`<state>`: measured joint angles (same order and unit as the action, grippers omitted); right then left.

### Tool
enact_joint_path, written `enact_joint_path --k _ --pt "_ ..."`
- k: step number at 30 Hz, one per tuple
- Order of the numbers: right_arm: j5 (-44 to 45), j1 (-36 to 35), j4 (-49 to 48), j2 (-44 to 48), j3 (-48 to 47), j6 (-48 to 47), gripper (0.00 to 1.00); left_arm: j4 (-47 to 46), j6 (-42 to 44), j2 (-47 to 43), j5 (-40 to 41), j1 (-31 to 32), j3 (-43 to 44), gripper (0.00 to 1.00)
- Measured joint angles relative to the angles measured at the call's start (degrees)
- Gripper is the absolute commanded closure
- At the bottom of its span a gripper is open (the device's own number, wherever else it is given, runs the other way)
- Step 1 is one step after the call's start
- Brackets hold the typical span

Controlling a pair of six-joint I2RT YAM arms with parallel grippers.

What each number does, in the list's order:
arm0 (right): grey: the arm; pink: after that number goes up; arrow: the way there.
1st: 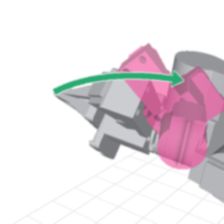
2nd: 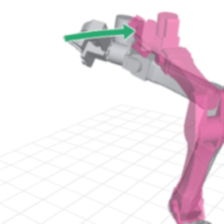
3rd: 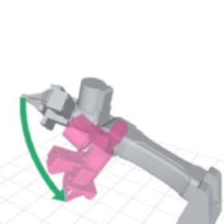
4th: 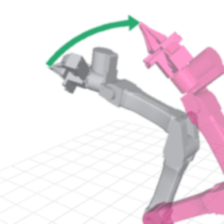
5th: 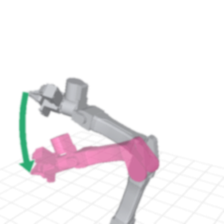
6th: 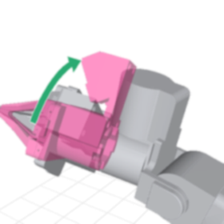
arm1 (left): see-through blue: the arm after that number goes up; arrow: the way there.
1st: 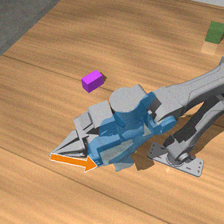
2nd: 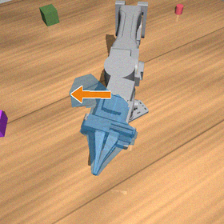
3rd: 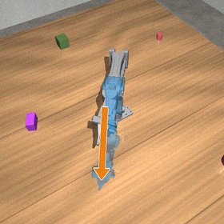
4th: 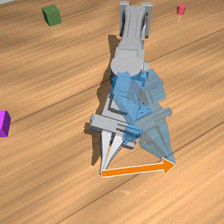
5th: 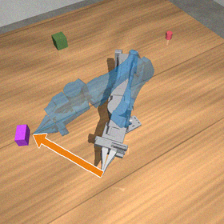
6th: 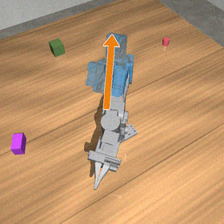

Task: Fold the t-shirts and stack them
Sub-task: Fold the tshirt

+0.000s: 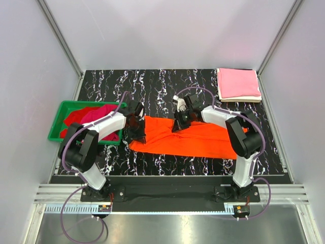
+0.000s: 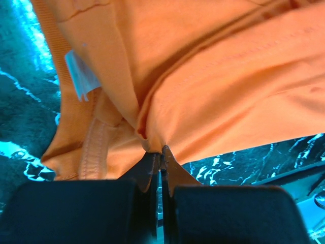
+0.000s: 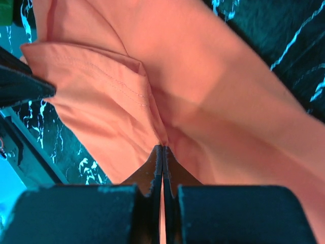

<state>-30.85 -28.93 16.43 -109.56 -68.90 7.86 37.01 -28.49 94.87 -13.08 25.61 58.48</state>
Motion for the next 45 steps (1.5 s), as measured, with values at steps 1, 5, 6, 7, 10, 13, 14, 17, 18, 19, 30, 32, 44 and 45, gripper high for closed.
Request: enact_joint_path --k 1,5,6,7,10,13,14,17,18,19,30,32,44,45 --pt "0.1 0.0 0.0 0.5 0.5 0.2 1.00 0.4 0.1 0.0 0.5 0.0 0.0 1.00" --pt "0.6 0.0 0.0 1.5 2.6 0.6 1.00 1.0 0.2 0.0 1.9 0.0 0.0 1.00" --pt "0.8 0.0 0.0 1.5 2.9 0.7 1.00 1.0 0.2 0.0 2.1 0.0 0.0 1.00" --pt "1.0 0.0 0.1 1.5 3.0 0.8 1.00 1.1 0.2 0.0 2.4 0.0 0.0 1.00" --pt "1.3 -0.1 0.1 1.6 3.2 1.0 1.00 1.9 0.2 0.0 3.1 0.0 0.7 1.00" --pt "1.3 -0.1 0.2 2.2 3.2 1.0 1.00 2.8 0.4 0.0 3.7 0.0 1.7 1.00" --pt "1.3 -0.1 0.2 2.4 3.2 1.0 1.00 3.0 0.5 0.0 3.8 0.0 2.0 1.00" --pt "1.2 -0.1 0.2 3.4 3.2 1.0 1.00 3.5 0.6 0.0 3.9 0.0 2.2 1.00" --pt "1.2 -0.1 0.2 3.7 3.2 1.0 1.00 3.6 0.6 0.0 3.9 0.0 2.2 1.00" --pt "1.1 -0.1 0.2 3.8 3.2 1.2 1.00 3.7 0.6 0.0 3.9 0.0 2.1 1.00" --pt "3.1 -0.1 2.3 4.2 4.8 4.3 0.67 7.3 1.3 -0.1 4.2 0.1 3.0 0.64" --pt "4.6 -0.1 3.7 5.0 4.7 5.3 0.67 9.0 1.8 -0.1 4.7 -0.1 5.9 0.64" --pt "19.6 8.7 8.7 10.6 2.4 16.1 0.80 8.3 3.5 17.2 8.9 -4.2 32.3 0.73" --pt "21.0 10.9 8.9 11.2 3.2 16.8 0.80 8.3 3.5 19.2 9.3 -4.5 32.6 0.73"
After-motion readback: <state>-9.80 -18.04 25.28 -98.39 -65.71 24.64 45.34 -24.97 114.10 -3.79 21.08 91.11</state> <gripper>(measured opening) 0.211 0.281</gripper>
